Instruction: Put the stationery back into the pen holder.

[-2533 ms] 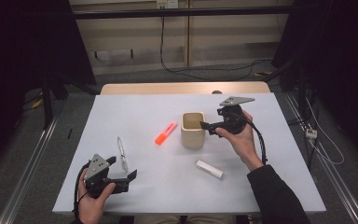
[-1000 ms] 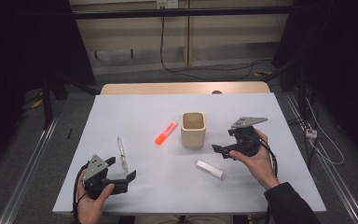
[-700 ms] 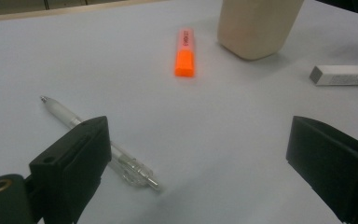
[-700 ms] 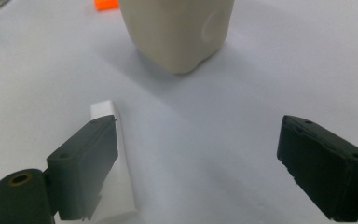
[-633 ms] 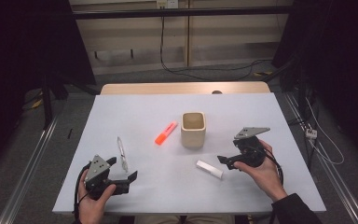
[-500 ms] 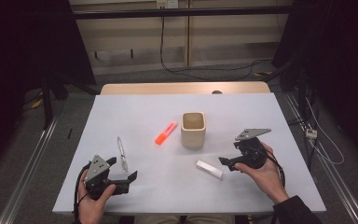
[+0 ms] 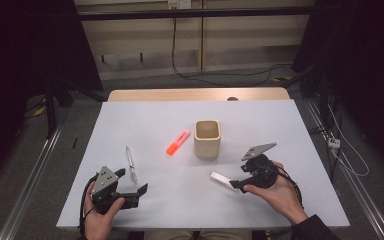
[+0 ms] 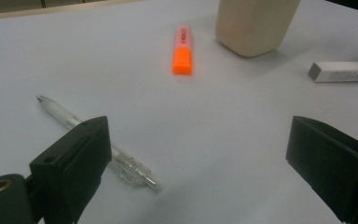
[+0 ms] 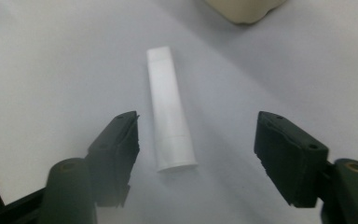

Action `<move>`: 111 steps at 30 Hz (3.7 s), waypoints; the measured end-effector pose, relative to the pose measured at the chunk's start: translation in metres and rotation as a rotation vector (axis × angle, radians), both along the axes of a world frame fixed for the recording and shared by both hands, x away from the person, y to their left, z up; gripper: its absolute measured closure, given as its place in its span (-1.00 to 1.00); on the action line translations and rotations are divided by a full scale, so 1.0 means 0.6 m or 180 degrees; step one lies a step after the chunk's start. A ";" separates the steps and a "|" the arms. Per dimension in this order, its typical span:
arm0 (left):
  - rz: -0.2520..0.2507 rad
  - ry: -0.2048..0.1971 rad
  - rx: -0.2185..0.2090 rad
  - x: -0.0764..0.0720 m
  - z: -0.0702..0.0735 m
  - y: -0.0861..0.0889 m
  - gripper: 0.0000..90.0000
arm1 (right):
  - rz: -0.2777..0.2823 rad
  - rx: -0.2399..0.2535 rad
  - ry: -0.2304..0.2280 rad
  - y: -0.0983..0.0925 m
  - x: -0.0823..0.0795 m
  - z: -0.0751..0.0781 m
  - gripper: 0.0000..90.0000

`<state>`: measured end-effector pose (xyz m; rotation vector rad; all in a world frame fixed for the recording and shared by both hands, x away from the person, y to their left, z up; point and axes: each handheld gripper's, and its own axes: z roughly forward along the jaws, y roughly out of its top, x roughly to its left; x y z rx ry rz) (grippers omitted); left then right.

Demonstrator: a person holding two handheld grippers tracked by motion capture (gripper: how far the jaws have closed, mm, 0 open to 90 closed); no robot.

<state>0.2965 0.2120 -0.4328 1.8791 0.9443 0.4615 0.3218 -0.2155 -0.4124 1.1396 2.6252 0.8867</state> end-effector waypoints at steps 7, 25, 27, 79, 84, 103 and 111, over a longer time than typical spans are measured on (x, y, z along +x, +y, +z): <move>0.0005 0.0009 -0.0004 0.000 -0.001 0.000 -0.85 | 0.0136 -0.0065 0.0088 0.011 0.004 -0.012 0.00; 0.0007 0.0017 0.0010 0.001 -0.002 0.000 -0.85 | 0.0386 -0.0463 0.0290 0.042 0.009 -0.026 0.32; 0.0005 0.0022 0.0015 0.001 -0.002 0.000 -0.85 | 0.0398 -0.0507 0.0311 0.045 0.009 -0.026 0.33; -0.0205 0.0066 0.0108 0.002 -0.008 -0.011 -0.89 | 0.0536 -0.0317 0.0326 0.048 0.020 -0.008 0.52; -0.0222 0.0043 0.0166 0.003 -0.009 -0.013 -0.87 | 0.0555 -0.0265 0.0331 0.050 0.019 -0.006 0.52; -0.0621 -0.0044 0.0297 0.006 -0.001 -0.061 -0.83 | 0.0751 -0.0144 0.0252 0.078 0.034 0.005 0.52; -0.0838 -0.0343 0.0520 0.011 0.025 -0.096 -0.82 | 0.0836 -0.0137 0.0208 0.093 0.045 0.010 0.52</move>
